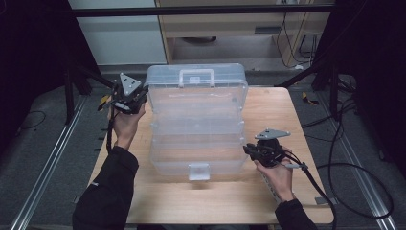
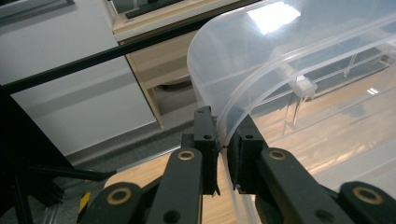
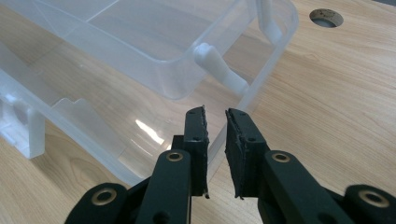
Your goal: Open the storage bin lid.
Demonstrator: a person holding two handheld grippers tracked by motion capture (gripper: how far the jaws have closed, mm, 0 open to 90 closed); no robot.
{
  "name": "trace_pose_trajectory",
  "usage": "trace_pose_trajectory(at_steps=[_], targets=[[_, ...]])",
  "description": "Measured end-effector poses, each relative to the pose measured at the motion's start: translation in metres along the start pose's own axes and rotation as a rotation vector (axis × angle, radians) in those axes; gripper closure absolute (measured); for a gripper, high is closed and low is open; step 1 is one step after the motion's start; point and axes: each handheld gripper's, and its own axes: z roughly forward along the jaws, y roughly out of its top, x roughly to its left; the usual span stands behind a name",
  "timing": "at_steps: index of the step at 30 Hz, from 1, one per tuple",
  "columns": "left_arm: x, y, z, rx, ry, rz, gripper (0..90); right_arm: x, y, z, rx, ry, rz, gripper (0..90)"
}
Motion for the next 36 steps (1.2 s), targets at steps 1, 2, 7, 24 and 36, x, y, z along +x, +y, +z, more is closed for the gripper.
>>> trace_pose_trajectory(at_steps=[1, 2, 7, 24, 36], targets=[[0.000, 0.000, 0.001, -0.001, 0.002, -0.005, 82.7, 0.000, 0.000, 0.000, 0.000, 0.000, 0.000, 78.6], [0.000, 0.000, 0.001, -0.002, 0.004, -0.008, 82.8, 0.000, 0.000, 0.000, 0.000, -0.001, -0.002, 78.6], [0.001, 0.002, 0.005, 0.003, 0.001, -0.027, 83.4, -0.001, 0.000, 0.000, 0.002, 0.002, -0.002, 78.6], [0.005, 0.010, 0.024, 0.022, 0.004, -0.035, 83.8, -0.001, 0.000, 0.000, 0.003, 0.008, 0.006, 78.4], [0.006, 0.014, 0.036, 0.036, 0.020, -0.018, 83.2, -0.001, 0.001, 0.000, 0.004, 0.008, 0.006, 78.4]])
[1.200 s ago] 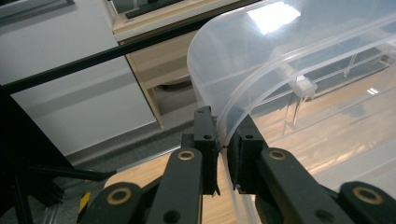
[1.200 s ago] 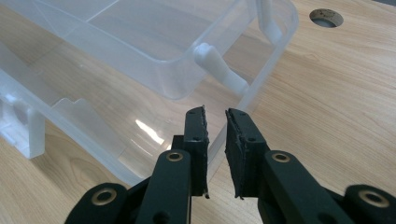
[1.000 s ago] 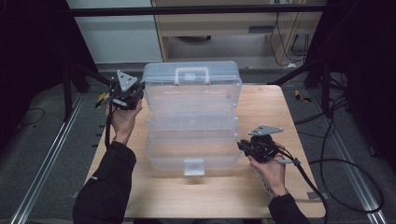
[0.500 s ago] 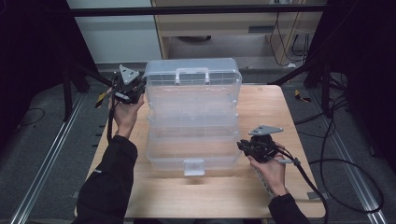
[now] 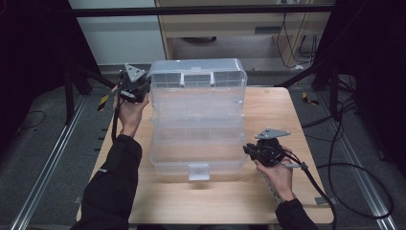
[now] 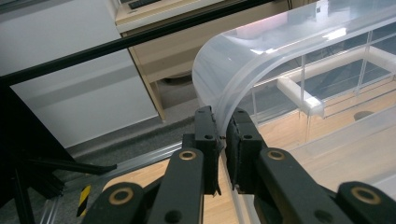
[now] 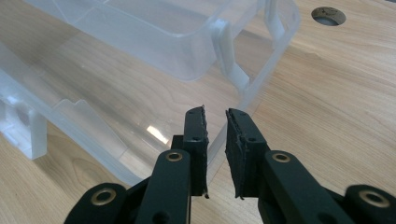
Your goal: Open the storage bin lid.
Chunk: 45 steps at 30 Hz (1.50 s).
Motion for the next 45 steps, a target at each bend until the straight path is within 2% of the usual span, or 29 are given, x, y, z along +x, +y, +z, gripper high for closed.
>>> trace_pose_trajectory(at_steps=[26, 30, 45], targets=[[0.005, 0.002, 0.025, 0.008, 0.004, -0.030, 82.9, 0.000, 0.000, 0.000, 0.001, 0.000, 0.005, 78.4], [0.006, 0.004, 0.029, 0.025, 0.007, -0.019, 82.7, 0.000, 0.000, 0.000, 0.000, -0.001, 0.005, 78.4], [0.007, 0.005, 0.040, 0.032, 0.012, -0.041, 82.4, 0.001, 0.000, 0.000, -0.001, -0.005, 0.003, 78.5]])
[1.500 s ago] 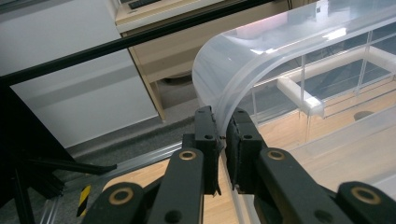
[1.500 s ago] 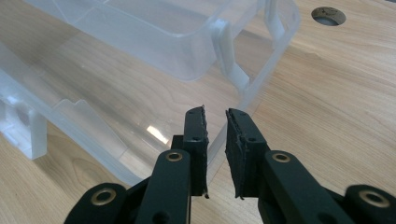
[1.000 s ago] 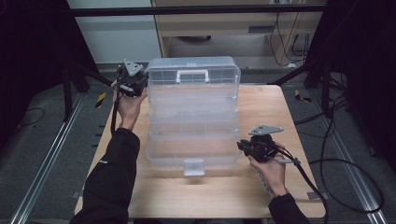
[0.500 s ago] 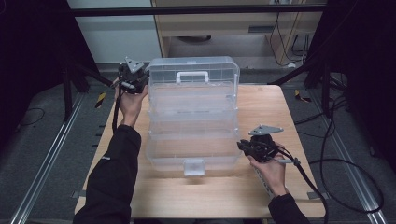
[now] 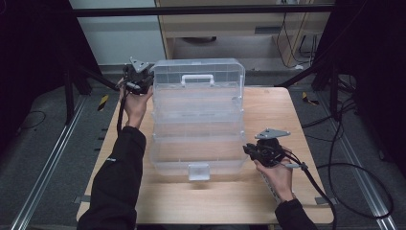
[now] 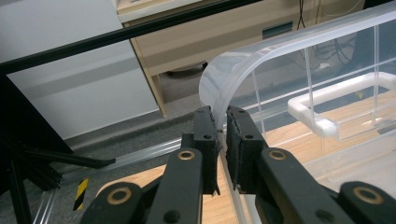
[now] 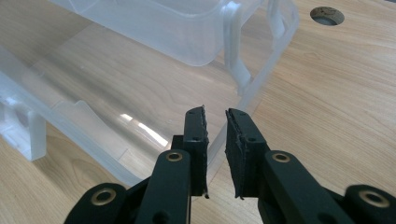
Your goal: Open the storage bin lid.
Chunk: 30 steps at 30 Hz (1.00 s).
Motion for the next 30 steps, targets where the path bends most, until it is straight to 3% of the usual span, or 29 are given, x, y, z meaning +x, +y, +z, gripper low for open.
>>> trace_pose_trajectory(at_steps=[15, 30], targets=[[0.002, 0.000, 0.007, 0.010, 0.004, -0.002, 82.2, 0.000, 0.000, 0.000, -0.002, -0.003, 0.000, 78.5], [0.001, -0.002, 0.012, 0.013, 0.013, 0.023, 80.9, 0.001, 0.000, 0.000, -0.002, -0.004, -0.001, 78.5]])
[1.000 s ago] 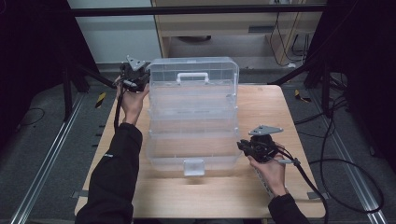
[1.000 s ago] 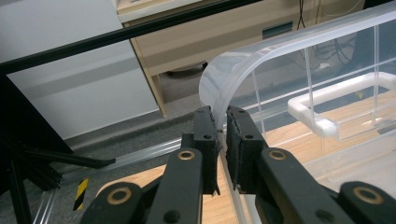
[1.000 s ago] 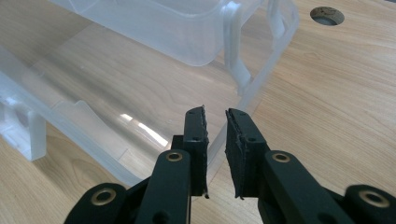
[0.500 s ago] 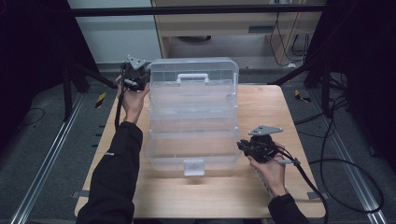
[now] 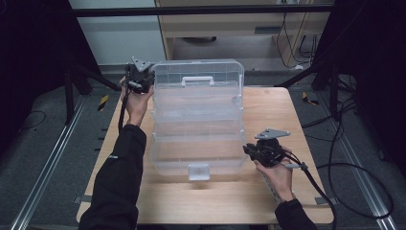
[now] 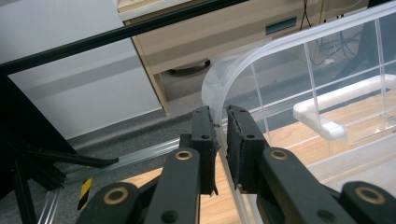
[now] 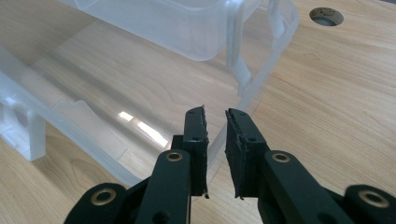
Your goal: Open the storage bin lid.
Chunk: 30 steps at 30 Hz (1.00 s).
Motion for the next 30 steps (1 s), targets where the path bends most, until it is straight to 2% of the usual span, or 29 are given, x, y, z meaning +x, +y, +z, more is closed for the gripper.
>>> trace_pose_trajectory(at_steps=[7, 12, 23, 30], targets=[[0.003, -0.001, 0.005, 0.040, 0.015, 0.010, 80.6, 0.000, 0.000, 0.001, -0.003, -0.003, -0.004, 78.9], [0.007, -0.002, 0.009, 0.053, -0.003, 0.007, 80.5, 0.000, 0.000, 0.001, -0.005, -0.005, -0.010, 79.1], [0.004, 0.001, 0.019, 0.098, 0.016, 0.002, 80.7, 0.003, -0.001, -0.001, -0.003, -0.010, -0.016, 79.3], [0.001, -0.001, 0.027, 0.103, 0.019, -0.012, 80.8, 0.005, -0.002, -0.003, 0.008, -0.005, -0.017, 79.1]])
